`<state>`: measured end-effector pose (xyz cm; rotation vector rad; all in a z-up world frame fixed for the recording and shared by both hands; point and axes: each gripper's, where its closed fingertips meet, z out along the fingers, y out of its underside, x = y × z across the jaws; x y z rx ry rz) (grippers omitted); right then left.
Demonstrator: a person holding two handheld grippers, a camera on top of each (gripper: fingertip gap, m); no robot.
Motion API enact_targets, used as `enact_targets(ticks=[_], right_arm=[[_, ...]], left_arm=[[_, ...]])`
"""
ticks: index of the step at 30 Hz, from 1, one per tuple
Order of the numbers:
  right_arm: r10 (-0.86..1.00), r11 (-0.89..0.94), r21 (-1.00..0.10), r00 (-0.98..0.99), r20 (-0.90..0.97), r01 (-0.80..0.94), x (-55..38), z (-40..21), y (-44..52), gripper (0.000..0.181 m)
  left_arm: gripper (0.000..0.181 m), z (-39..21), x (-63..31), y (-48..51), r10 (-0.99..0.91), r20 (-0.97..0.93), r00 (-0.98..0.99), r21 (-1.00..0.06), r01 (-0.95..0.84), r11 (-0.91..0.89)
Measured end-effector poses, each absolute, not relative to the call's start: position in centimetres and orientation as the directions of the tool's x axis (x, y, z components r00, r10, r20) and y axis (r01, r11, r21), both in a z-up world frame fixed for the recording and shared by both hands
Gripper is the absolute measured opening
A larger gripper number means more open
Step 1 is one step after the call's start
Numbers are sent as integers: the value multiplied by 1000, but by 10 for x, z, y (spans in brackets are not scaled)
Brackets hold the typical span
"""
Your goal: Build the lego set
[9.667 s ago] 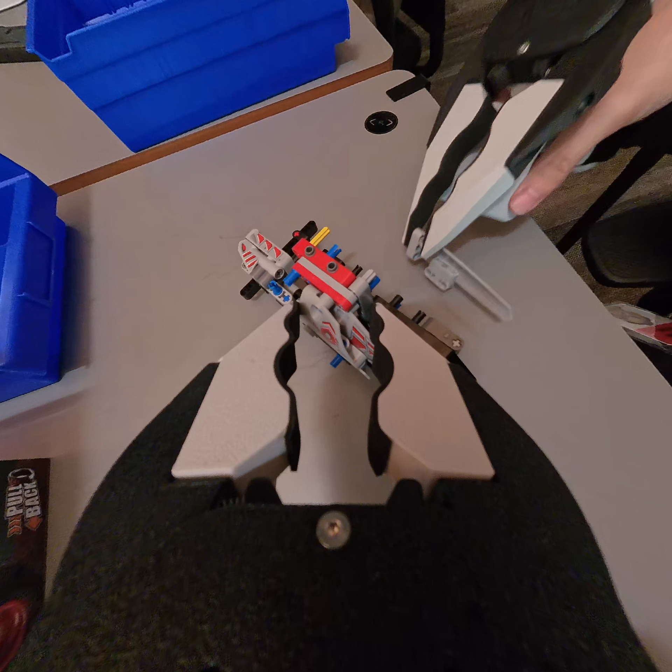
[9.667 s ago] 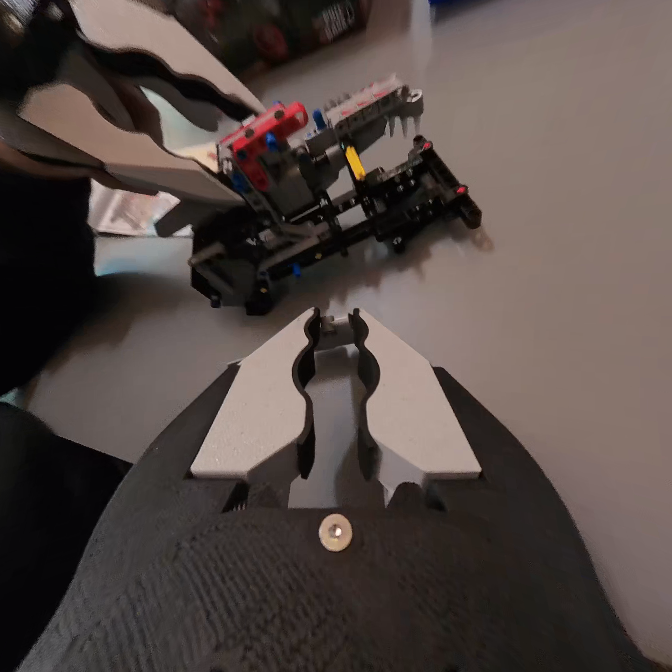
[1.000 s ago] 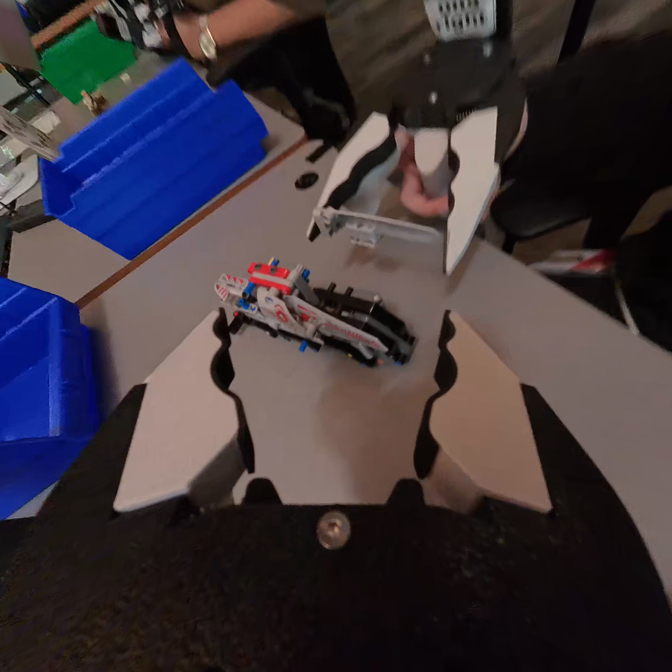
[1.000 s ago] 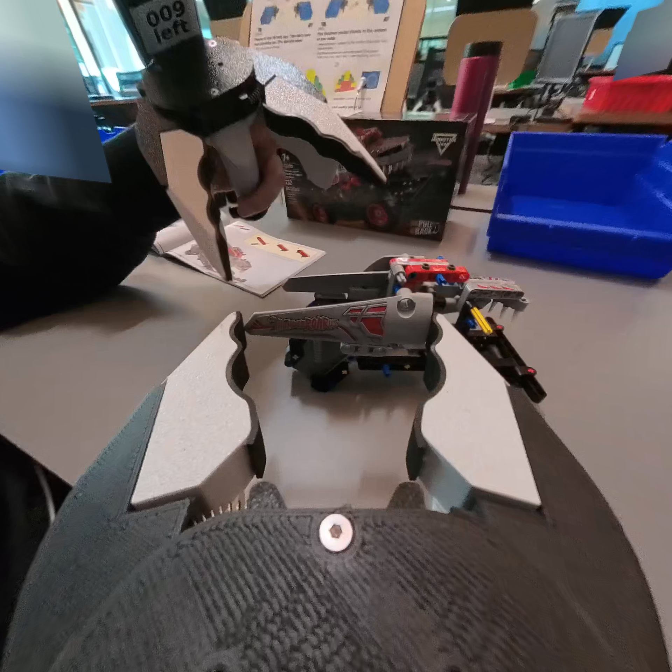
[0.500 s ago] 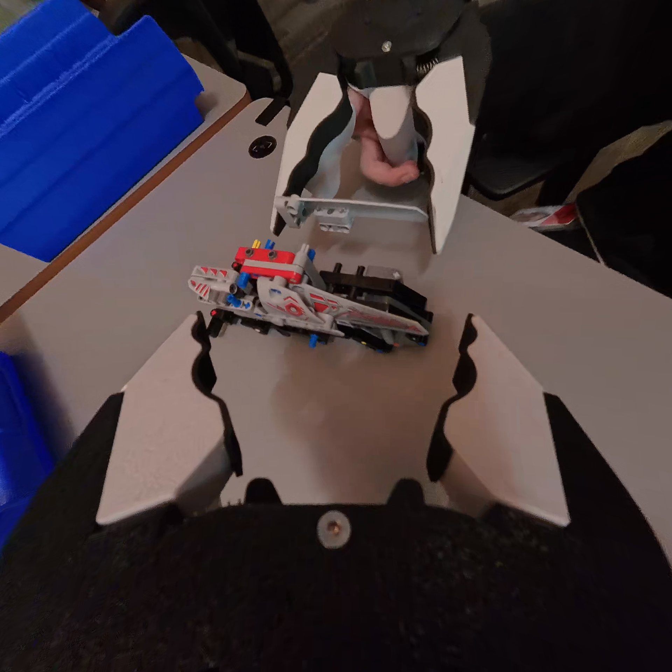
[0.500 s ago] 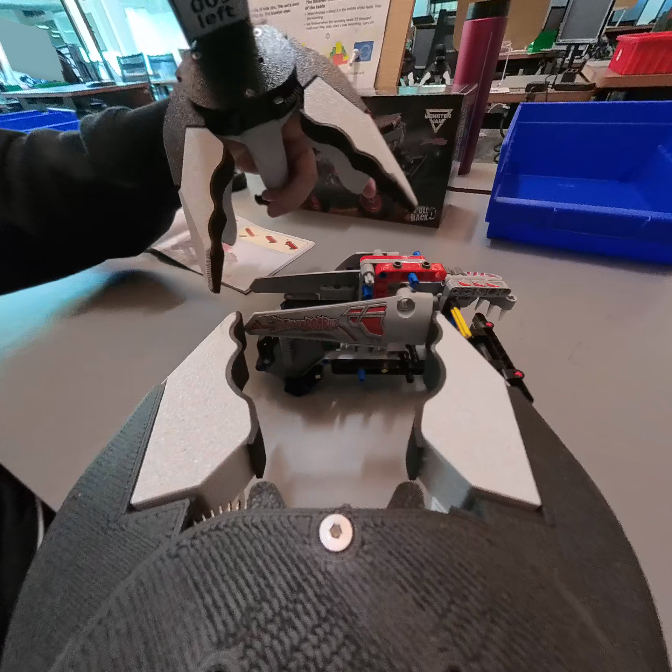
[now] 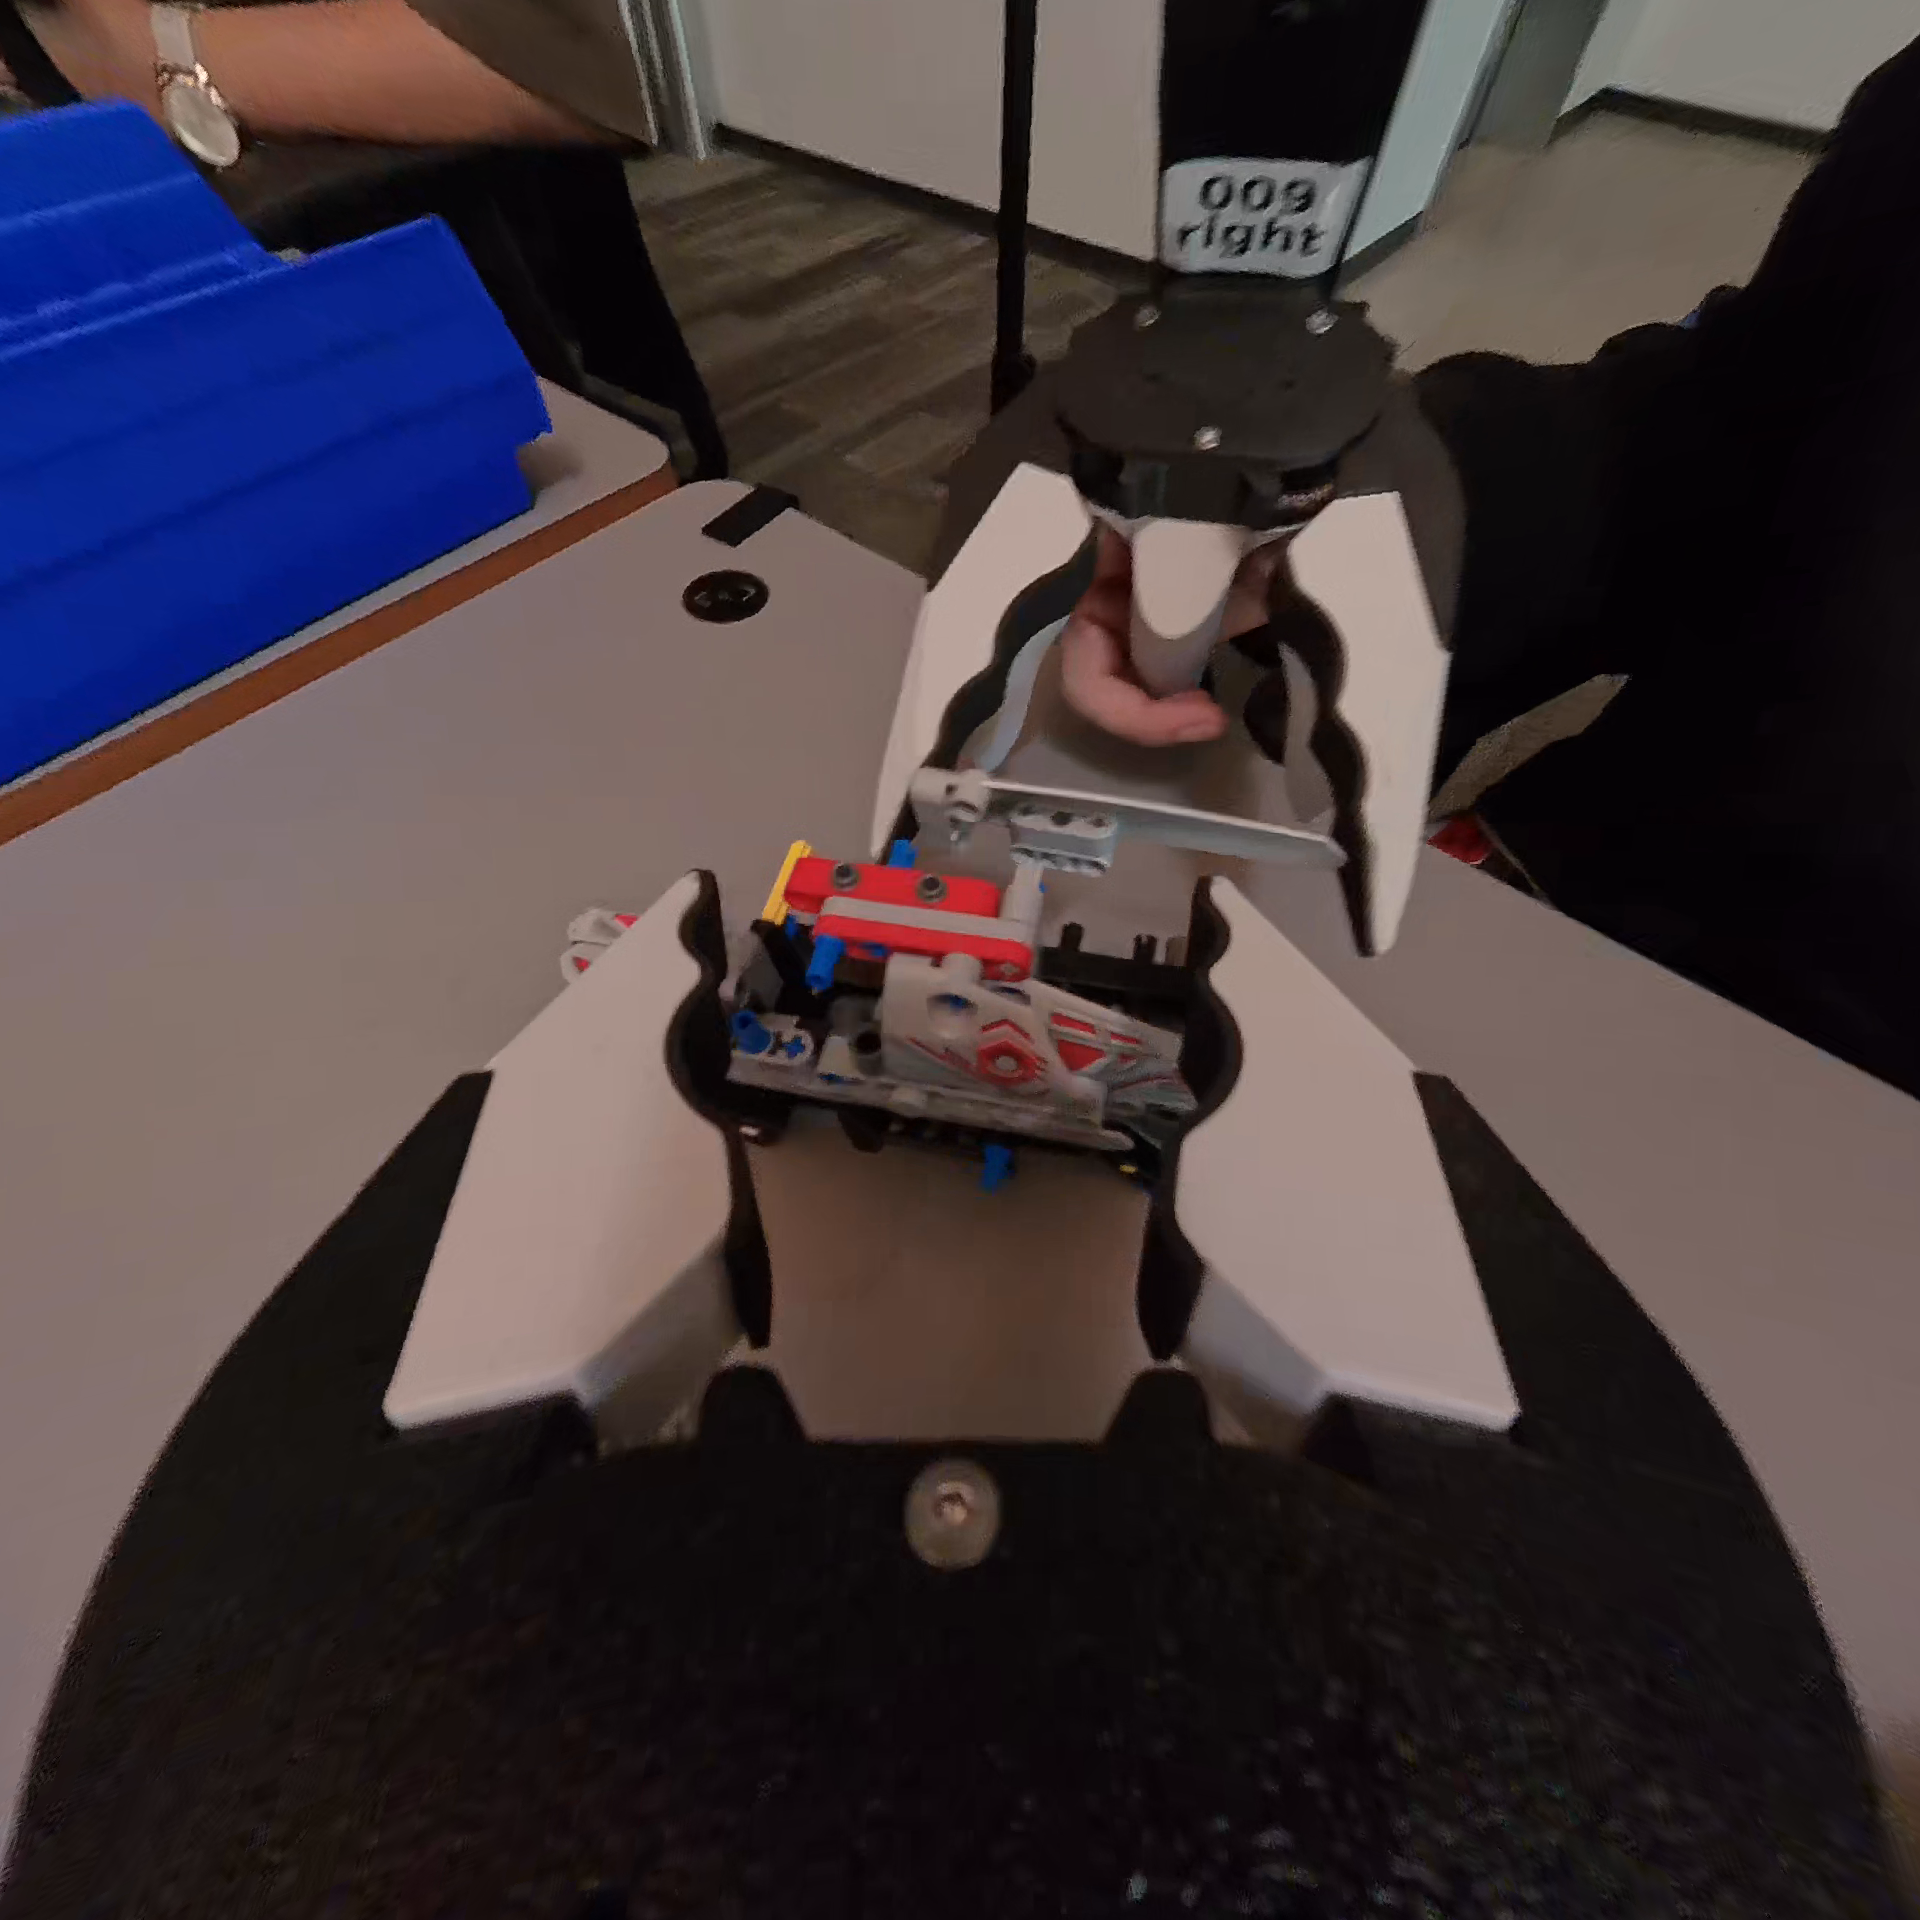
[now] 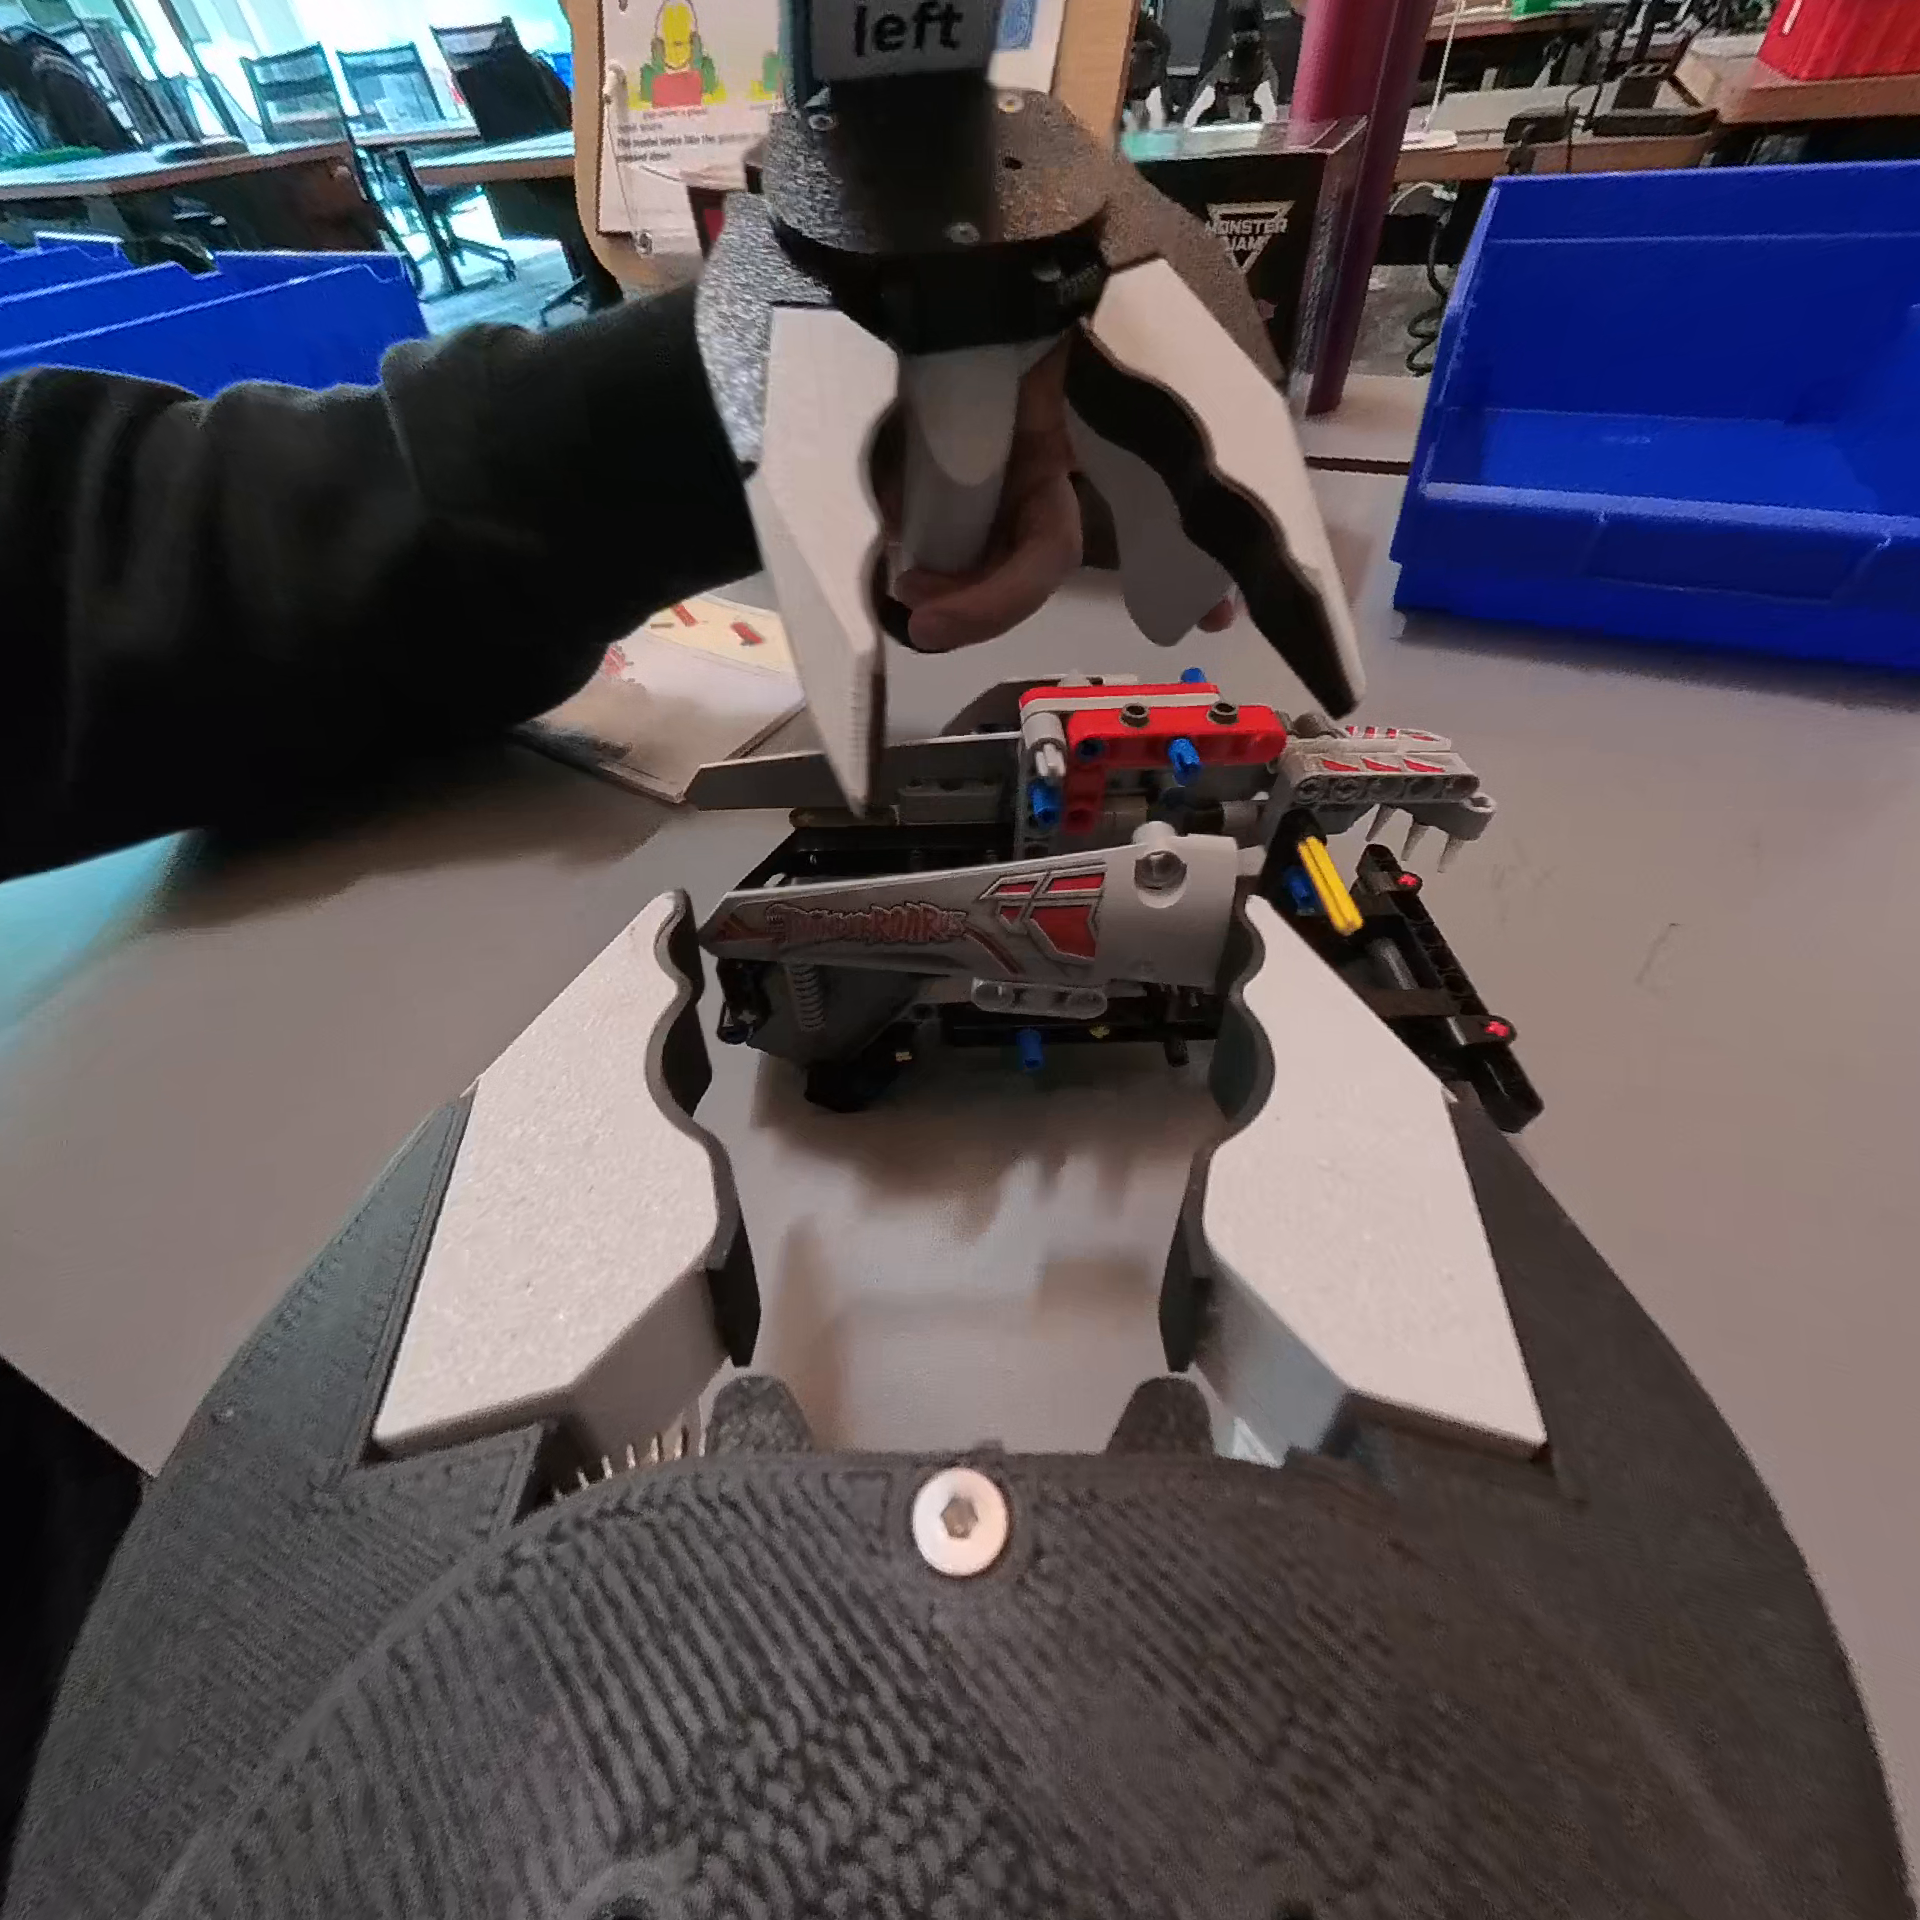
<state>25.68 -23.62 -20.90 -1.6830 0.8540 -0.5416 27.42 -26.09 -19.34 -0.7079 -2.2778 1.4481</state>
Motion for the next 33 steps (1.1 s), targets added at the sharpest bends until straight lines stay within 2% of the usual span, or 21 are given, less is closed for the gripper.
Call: enact_targets(ticks=[4, 5, 11, 19, 22, 33], right_arm=[[-759, -122, -955, 646, -86, -271, 255, -210, -231, 99], [-763, -117, -953, 640, -93, -278, 256, -211, -232, 98], [-757, -22, -956, 630, -176, -293, 261, -204, -225, 99], [-713, -36, -951, 674, -191, -308, 251, -206, -212, 99], [-708, -42, -937, 672, -217, -347, 246, -211, -210, 99], [-750, -39, -906, 612, -252, -421, 252, -222, -216, 99]], left_arm=[[70, -205, 278, -265, 571, 33, -820, -892, 234, 388], [55, -205, 277, -265, 578, 36, -816, -896, 230, 380], [46, -205, 278, -263, 558, 110, -823, -913, 139, 384], [50, -201, 282, -253, 527, 25, -850, -901, 209, 380], [44, -202, 284, -254, 511, 58, -858, -902, 175, 396], [43, -203, 282, -256, 449, 88, -889, -891, 132, 435]])
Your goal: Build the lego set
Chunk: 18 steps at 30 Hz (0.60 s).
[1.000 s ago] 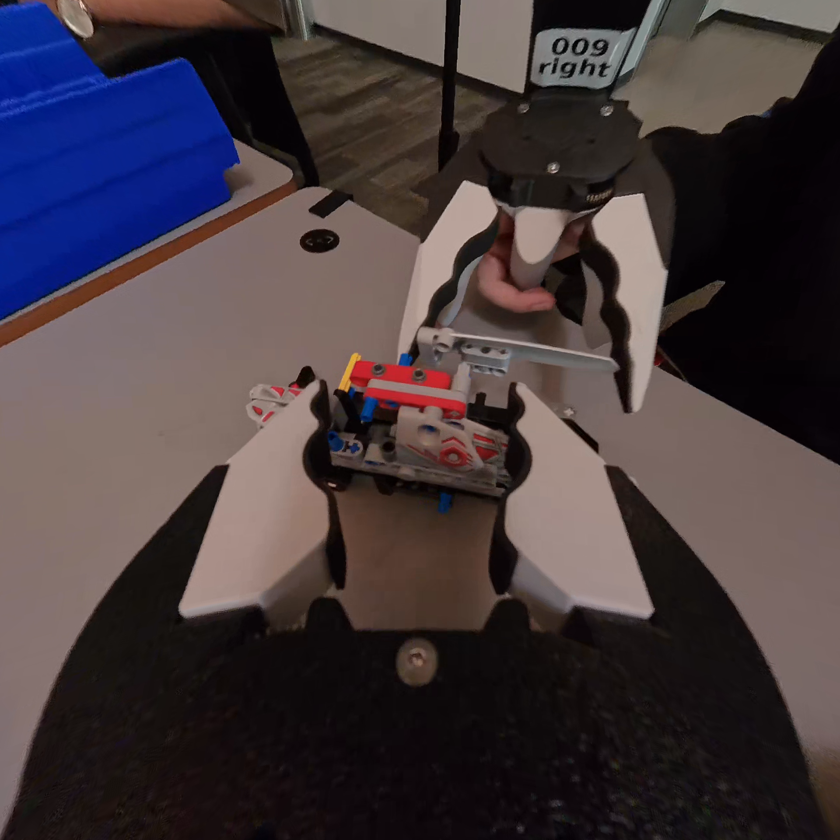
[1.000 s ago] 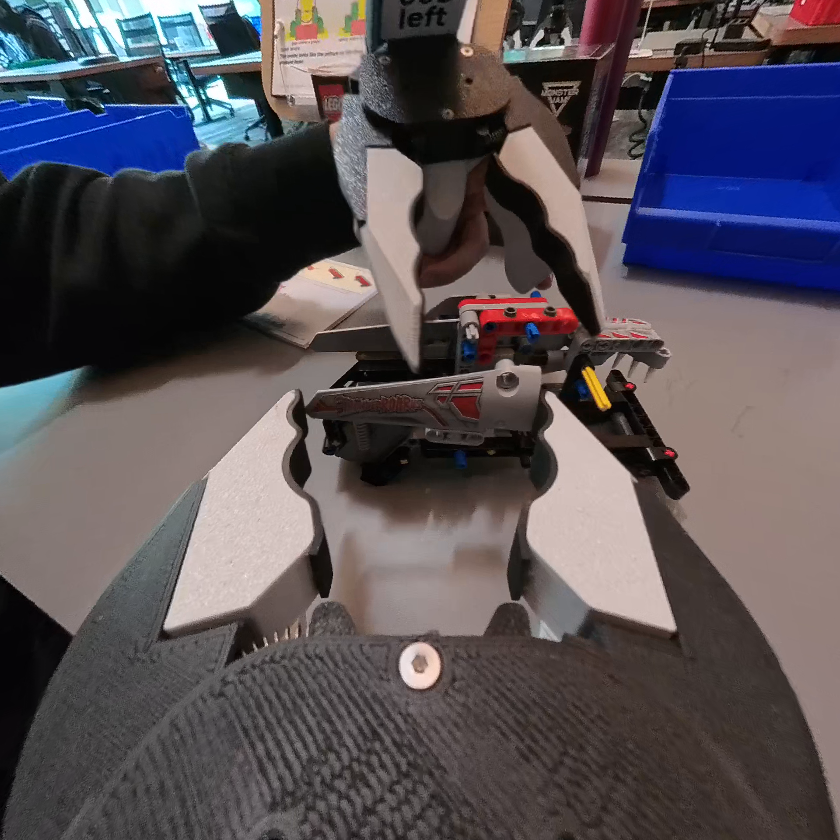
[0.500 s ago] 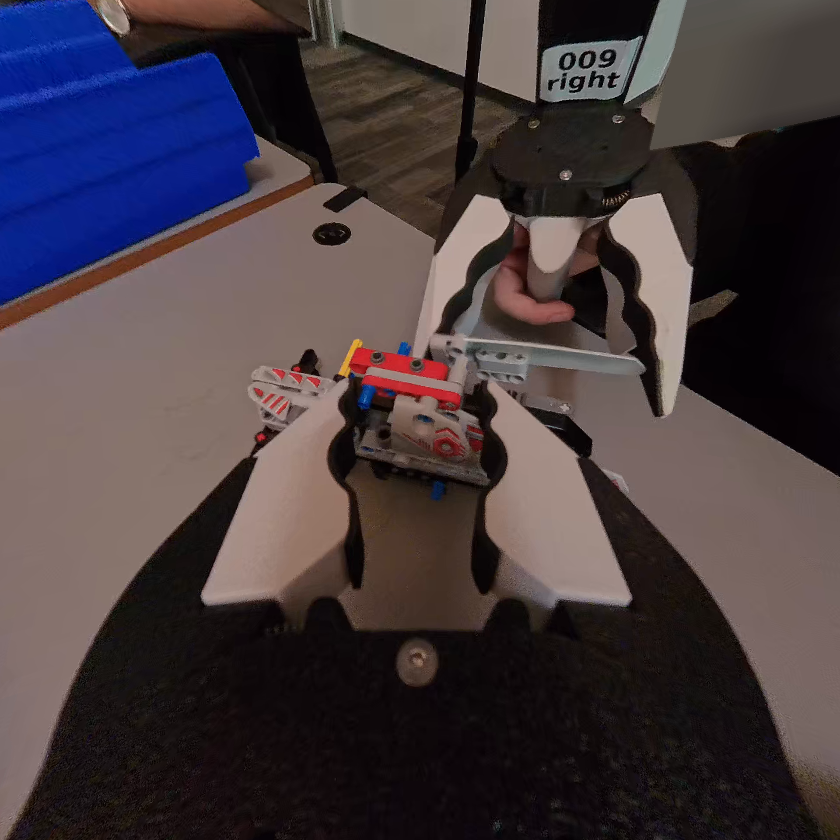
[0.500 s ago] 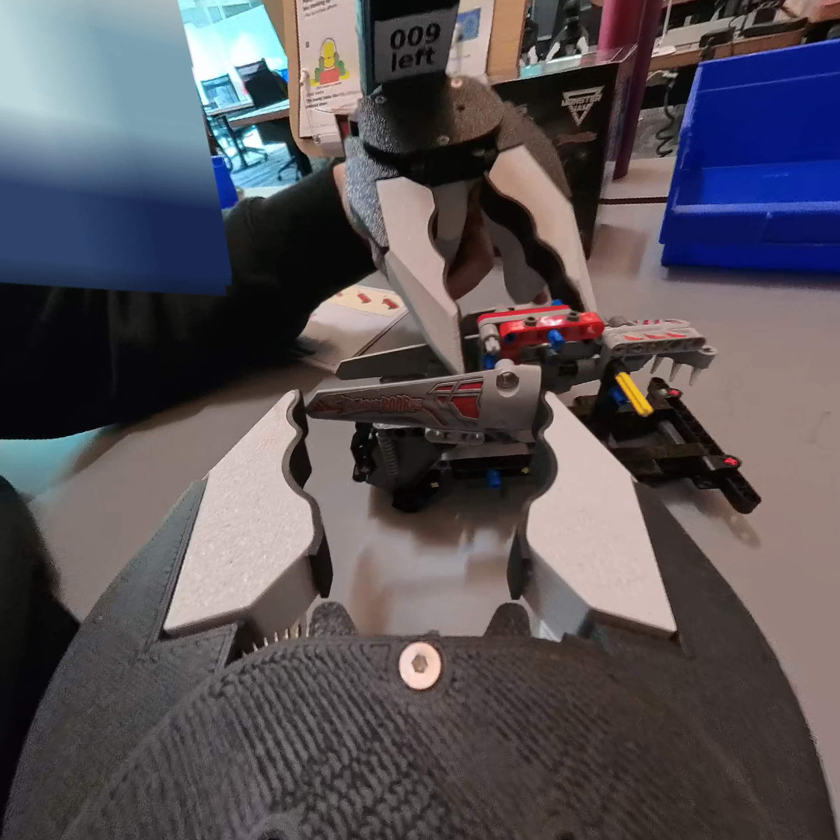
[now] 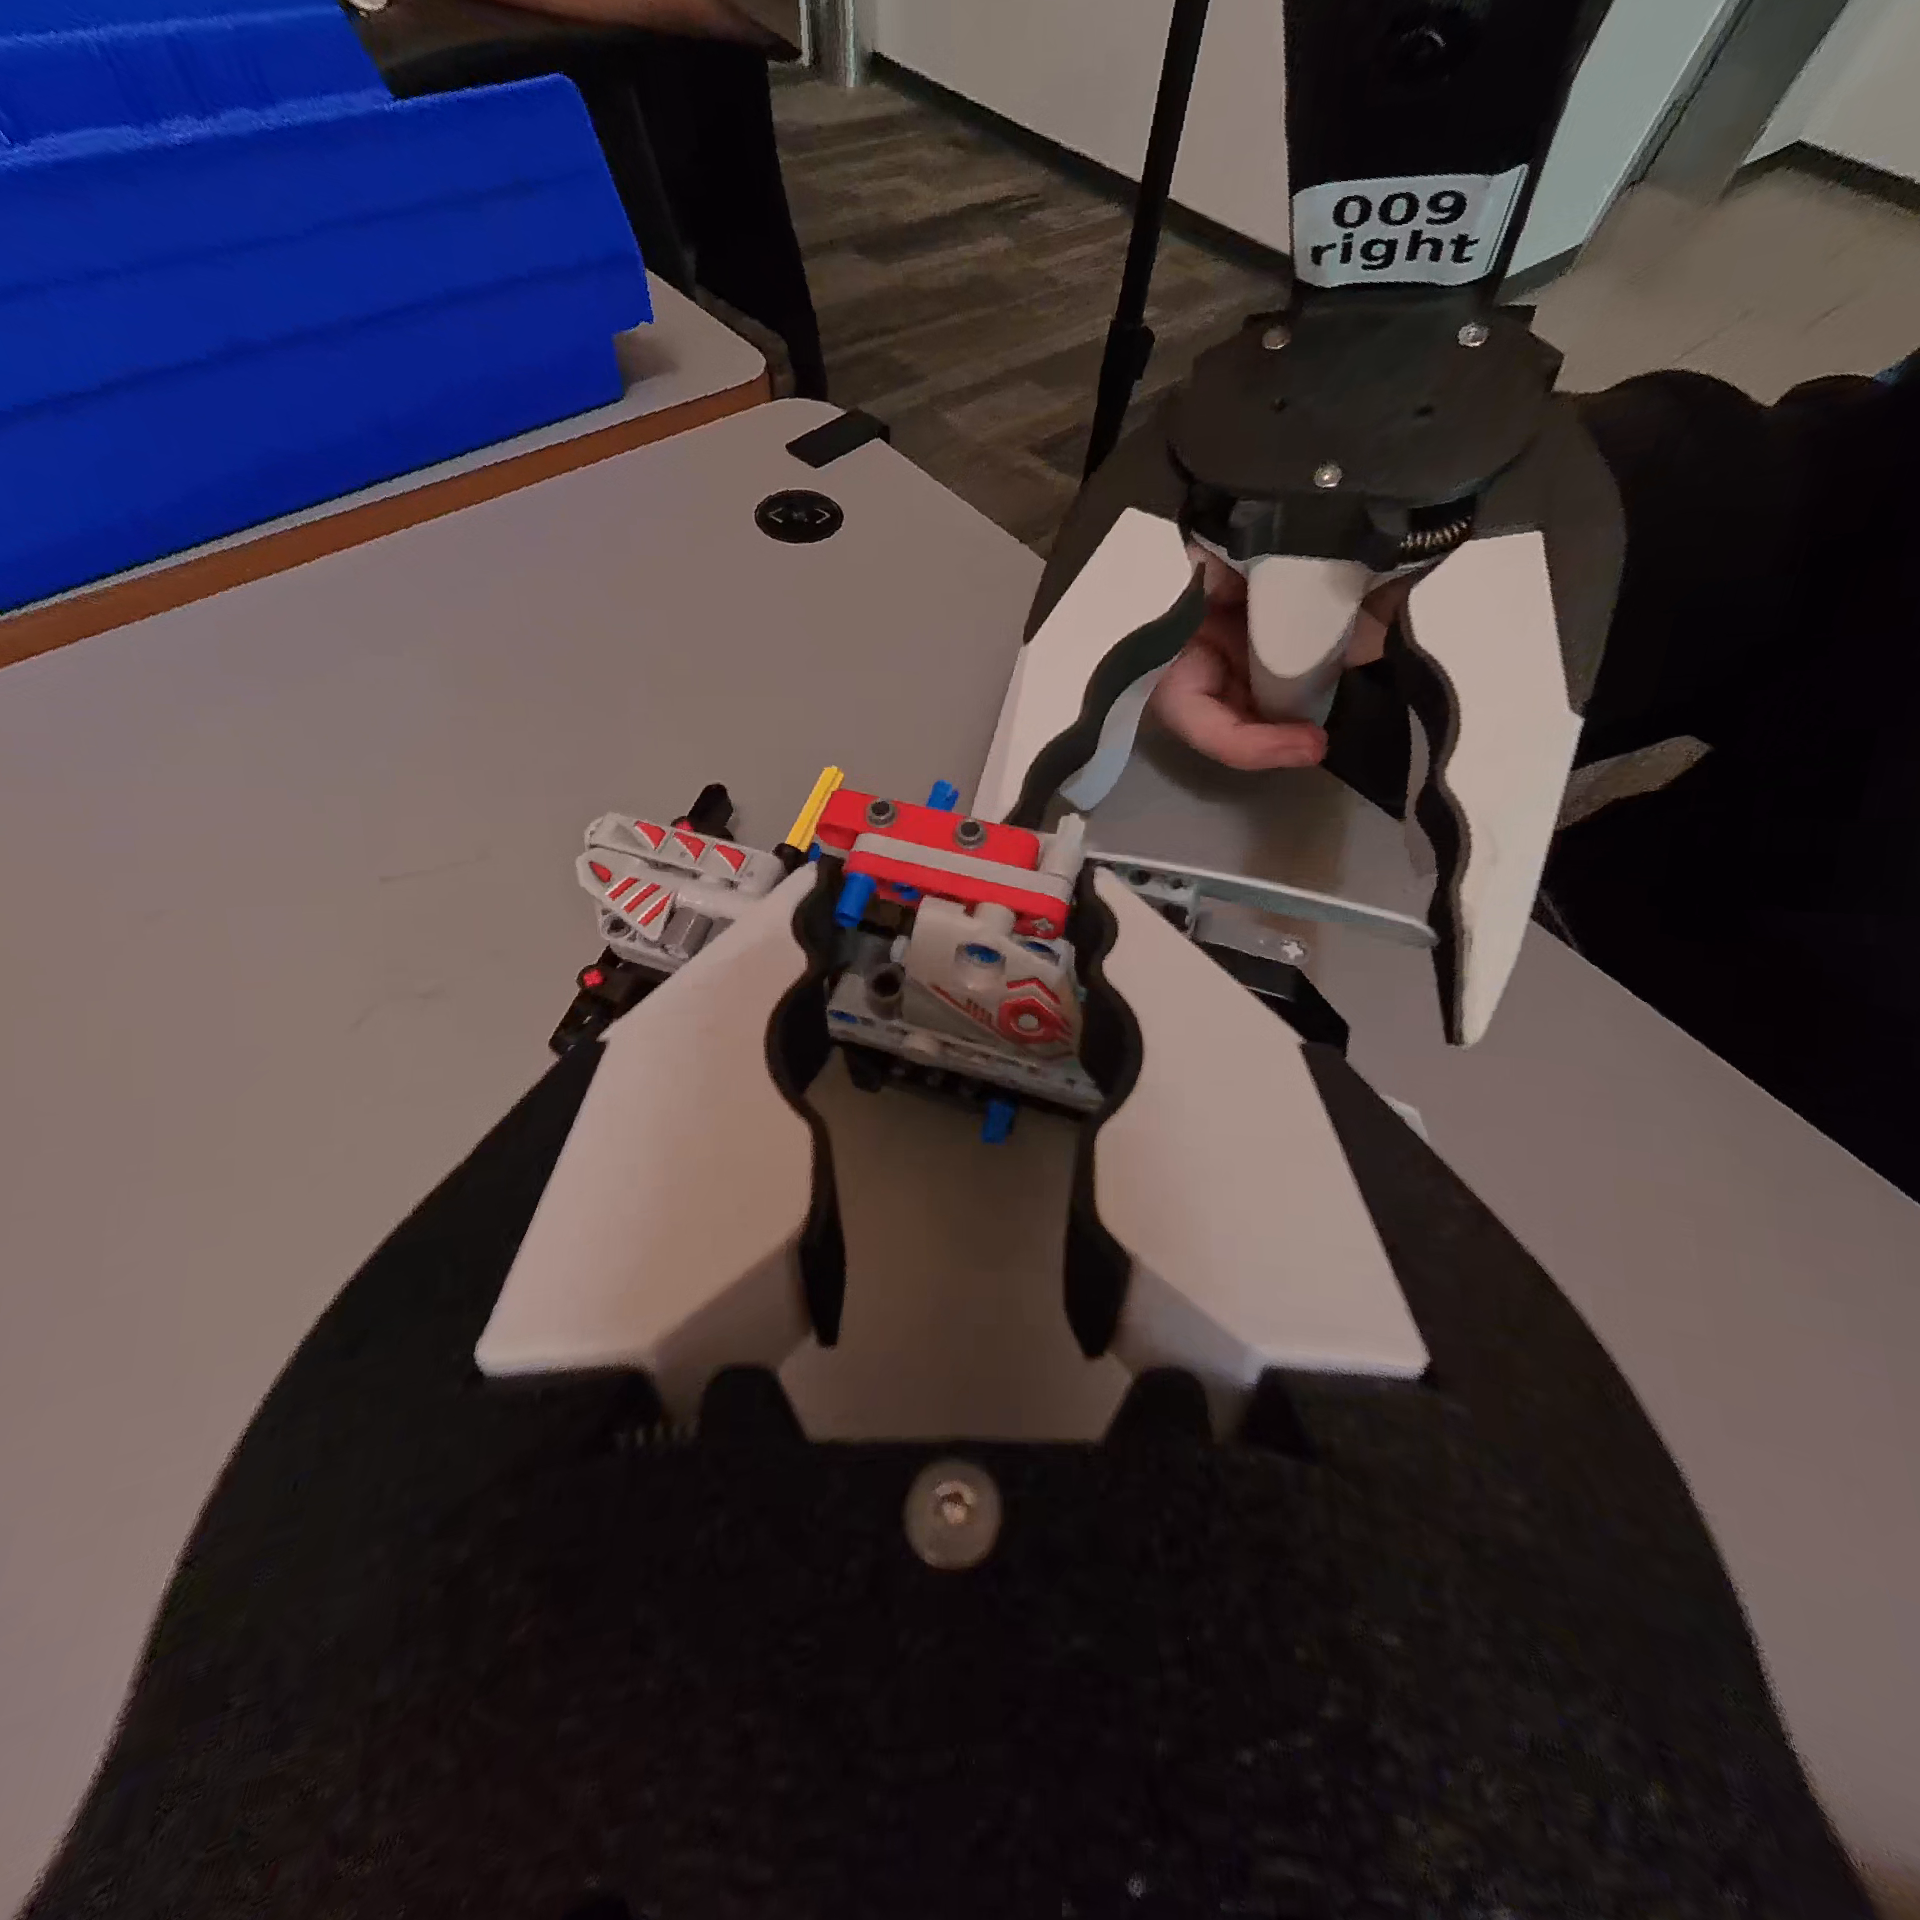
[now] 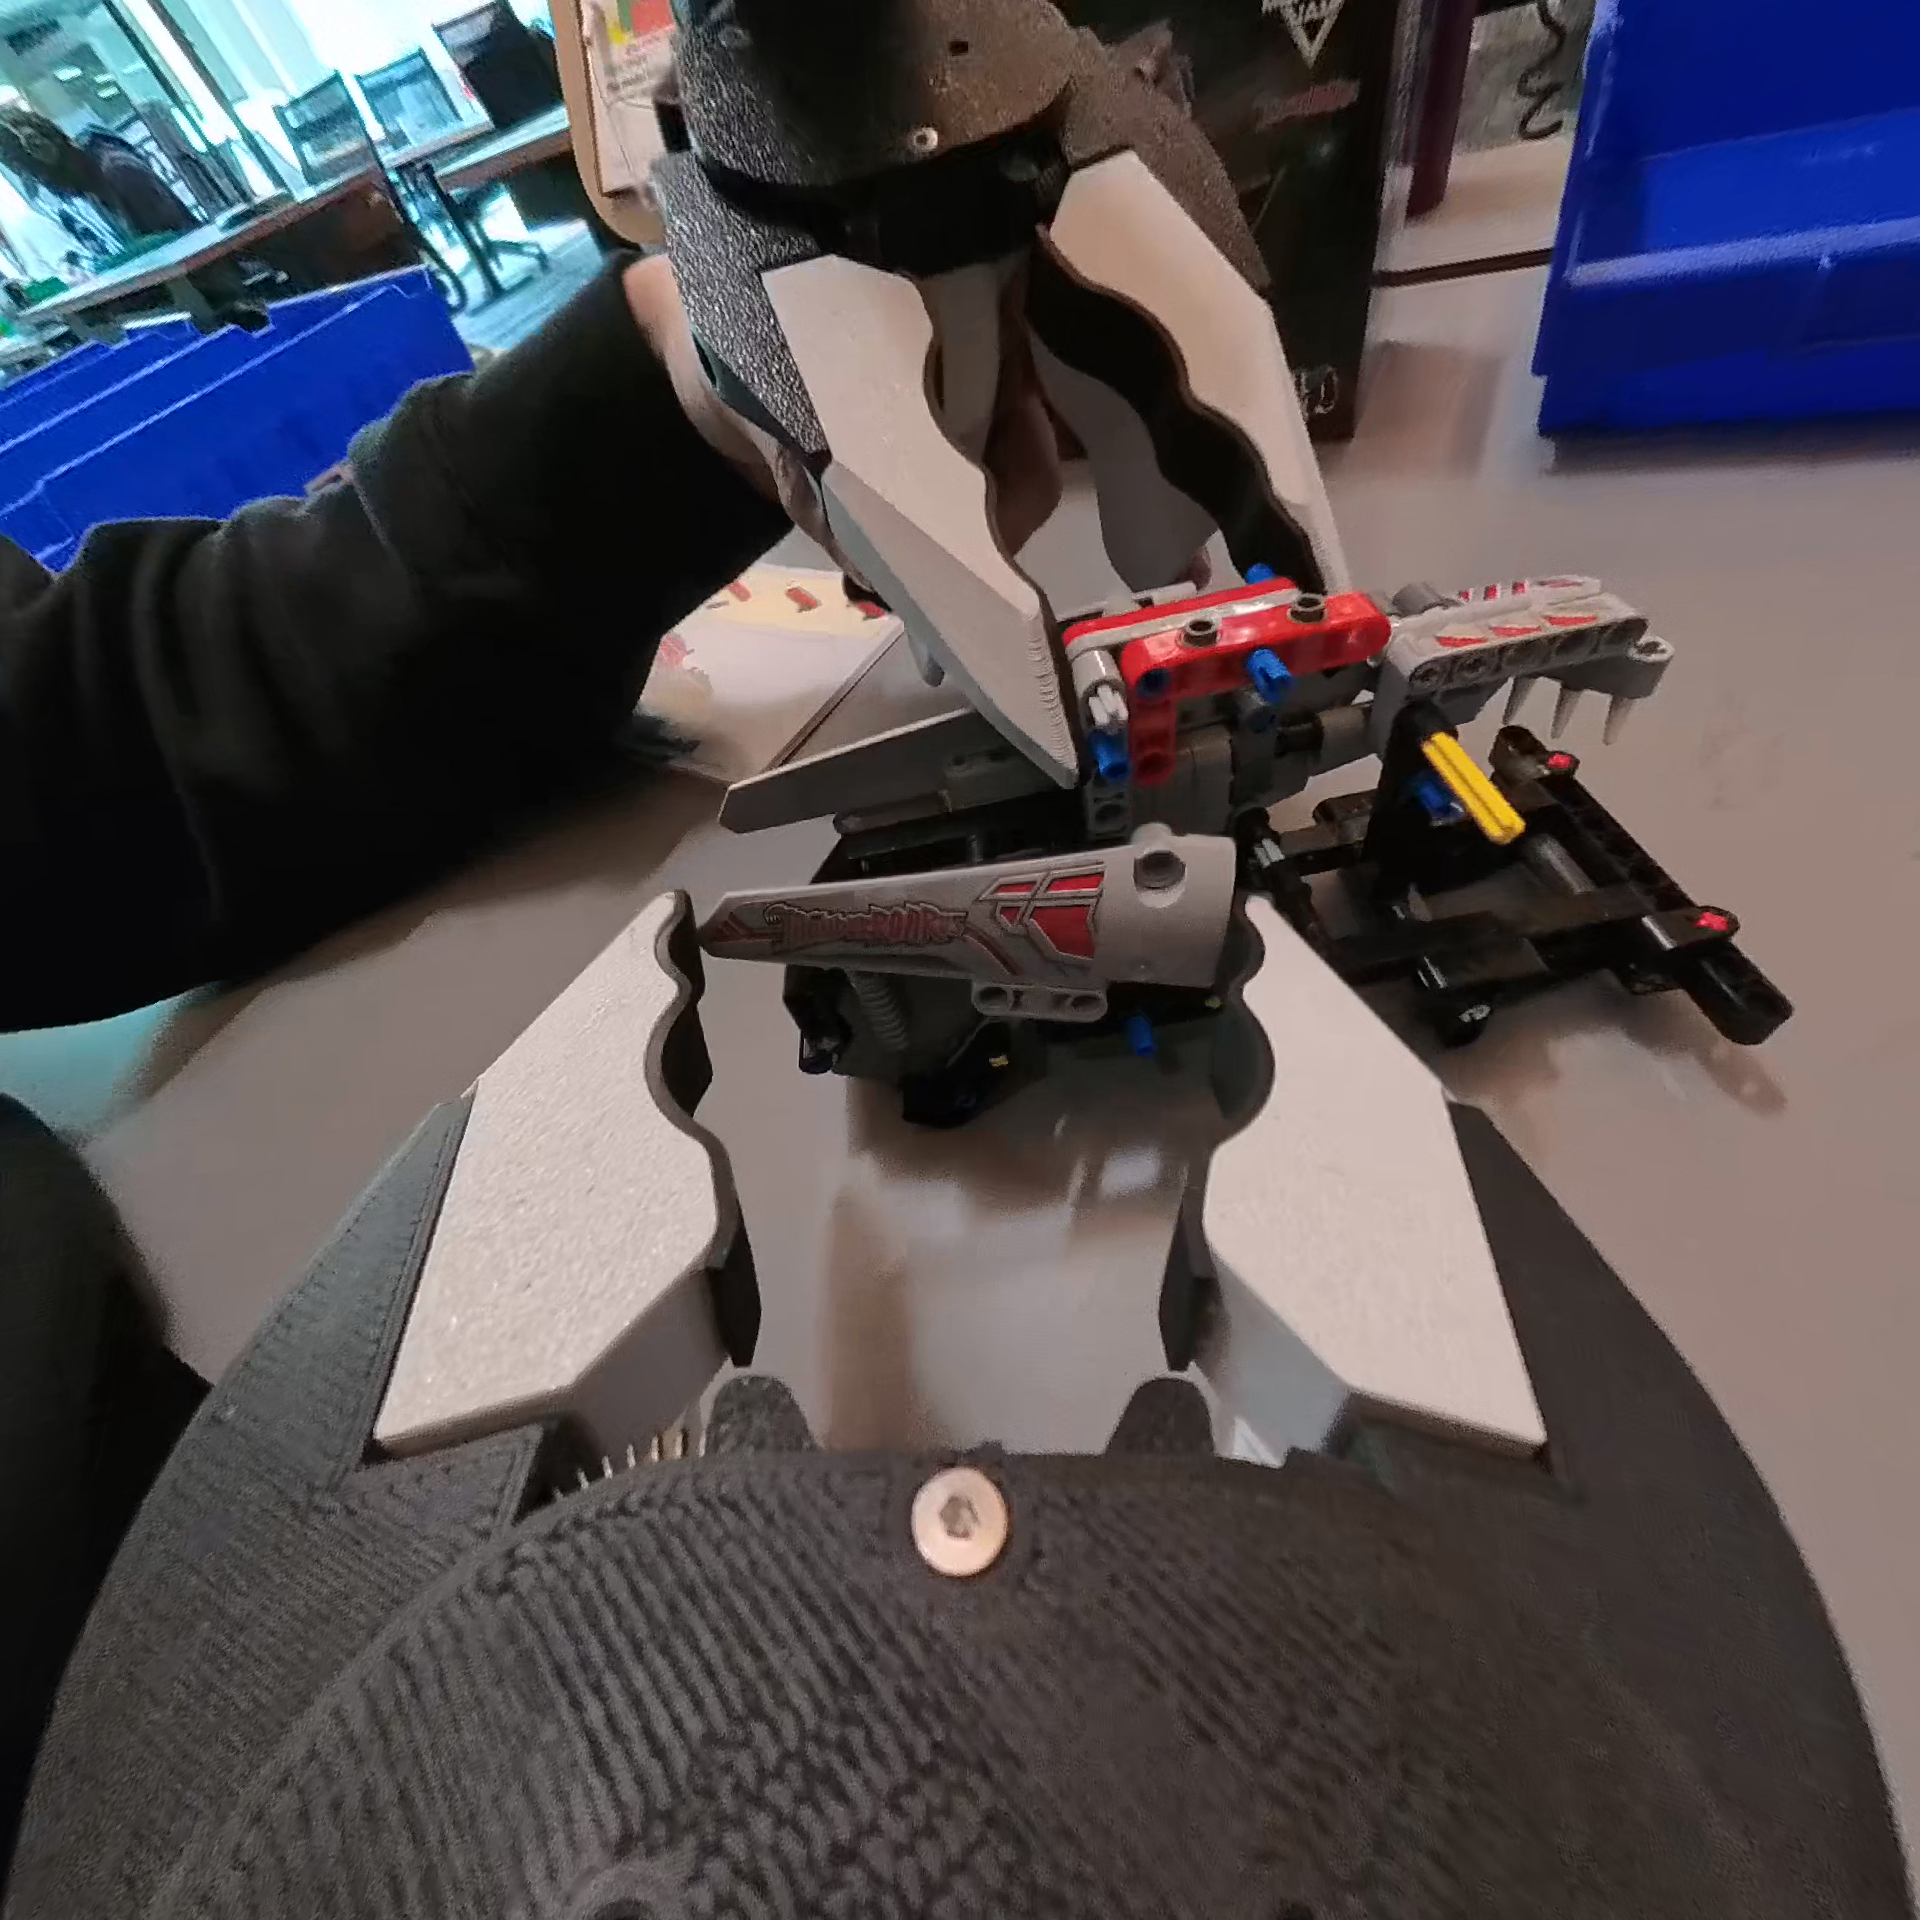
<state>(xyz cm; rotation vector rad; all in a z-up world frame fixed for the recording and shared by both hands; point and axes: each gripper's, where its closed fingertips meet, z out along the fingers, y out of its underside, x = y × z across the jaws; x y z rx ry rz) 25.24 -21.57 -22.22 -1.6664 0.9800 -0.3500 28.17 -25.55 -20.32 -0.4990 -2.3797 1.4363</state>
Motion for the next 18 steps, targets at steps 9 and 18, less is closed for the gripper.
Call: enact_targets(ticks=[9, 18], right_arm=[[-728, -81, -921, 654, -206, -381, 246, -220, -217, 98], [-616, 71, -917, 706, -350, -392, 242, -202, -220, 98]], left_arm=[[49, -199, 281, -250, 376, 79, -923, -897, 99, 431], [115, -200, 249, -212, 492, 40, -870, -929, 148, 338]])
